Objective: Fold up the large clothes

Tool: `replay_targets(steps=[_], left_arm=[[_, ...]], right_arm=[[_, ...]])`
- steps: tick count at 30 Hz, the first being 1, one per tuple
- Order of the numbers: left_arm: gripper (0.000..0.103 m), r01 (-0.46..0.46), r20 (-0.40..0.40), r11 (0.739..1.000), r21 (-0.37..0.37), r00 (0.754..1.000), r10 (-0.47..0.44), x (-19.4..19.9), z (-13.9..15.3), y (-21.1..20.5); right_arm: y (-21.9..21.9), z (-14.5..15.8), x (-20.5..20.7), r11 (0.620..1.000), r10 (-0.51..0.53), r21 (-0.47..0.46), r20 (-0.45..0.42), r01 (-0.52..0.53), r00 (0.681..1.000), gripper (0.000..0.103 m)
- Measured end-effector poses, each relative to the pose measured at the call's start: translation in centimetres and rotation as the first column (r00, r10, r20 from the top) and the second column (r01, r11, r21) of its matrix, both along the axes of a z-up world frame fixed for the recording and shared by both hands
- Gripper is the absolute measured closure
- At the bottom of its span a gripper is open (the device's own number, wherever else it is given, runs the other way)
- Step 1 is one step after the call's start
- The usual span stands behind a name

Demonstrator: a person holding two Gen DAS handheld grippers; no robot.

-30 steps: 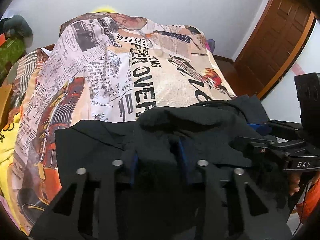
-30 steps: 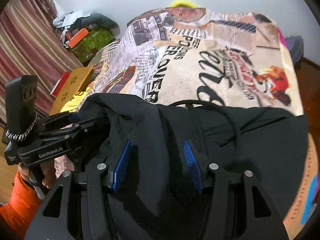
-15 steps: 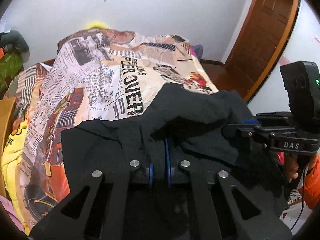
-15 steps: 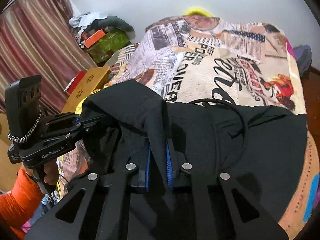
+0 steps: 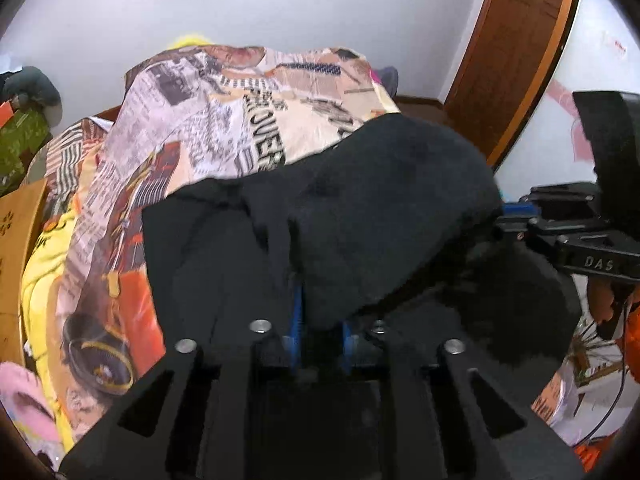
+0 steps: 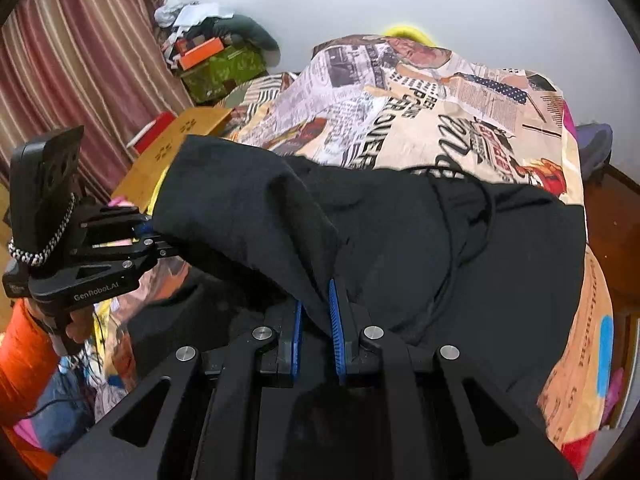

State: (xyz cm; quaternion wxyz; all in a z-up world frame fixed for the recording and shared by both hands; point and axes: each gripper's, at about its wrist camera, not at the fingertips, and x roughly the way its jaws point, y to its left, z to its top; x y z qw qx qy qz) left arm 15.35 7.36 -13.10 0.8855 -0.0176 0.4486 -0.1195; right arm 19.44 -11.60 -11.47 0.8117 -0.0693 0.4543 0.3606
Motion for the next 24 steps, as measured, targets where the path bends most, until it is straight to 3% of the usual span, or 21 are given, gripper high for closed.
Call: replay_targets(steps=[3,8,11,16,24], left_arm=[[0.059,-0.025,-0.012,0.999,0.028,1.000,0.025,-1.5,-0.6,0.7],[0.050,-0.051,-0.008,0.995,0.085,0.999,0.052,-3.5,-0.4,2.3],[0.049,-0.079,0.024,0.989,0.123,0.997,0.077,-4.0,0.7,3.0],[0.045,-0.128,0.095,0.985,0.116,0.988,0.118,-3.8,3.4,4.6],[0.042,-0.162,0.121,0.987,0.021,0.980,0.158,0.7,5.4,5.6]], right_arm=[[-0.1,-0.3,-1.0,0.999,-0.003,-0.035,-0.008,0.003,1.000,0.090],[-0.9,-0.1,-1.3,0.999,-0.011,-0.037,-0.069,0.008,0.998,0.085],[-1.8,0.8,-1.6,1.000,-0.018,-0.019,-0.068,0.017,0.997,0.079],[-3.0,2.8,-1.8,0.998,-0.056,0.020,-0.004,0.056,0.998,0.070],[-1.2,4.1,0.9,0.995,-0.100,0.035,0.052,0.099,0.994,0.066]])
